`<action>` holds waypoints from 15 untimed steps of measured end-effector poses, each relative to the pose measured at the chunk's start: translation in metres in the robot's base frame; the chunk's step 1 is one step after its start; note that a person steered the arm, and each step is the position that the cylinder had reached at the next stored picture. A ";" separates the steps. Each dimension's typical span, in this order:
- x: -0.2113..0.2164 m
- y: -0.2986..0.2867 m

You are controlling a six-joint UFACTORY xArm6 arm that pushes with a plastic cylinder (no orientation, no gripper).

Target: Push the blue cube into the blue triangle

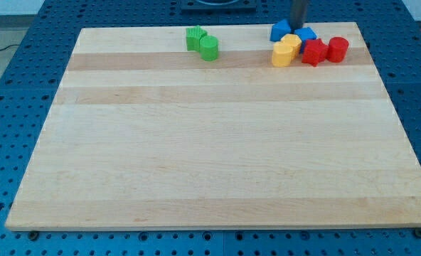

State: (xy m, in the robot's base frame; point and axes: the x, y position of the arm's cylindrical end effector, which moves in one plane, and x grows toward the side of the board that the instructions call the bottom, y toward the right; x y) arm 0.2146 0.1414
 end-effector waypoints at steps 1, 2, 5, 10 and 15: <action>0.004 -0.035; 0.022 -0.075; 0.006 -0.003; -0.021 0.202; 0.076 0.120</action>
State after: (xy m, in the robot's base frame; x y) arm 0.2909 0.2618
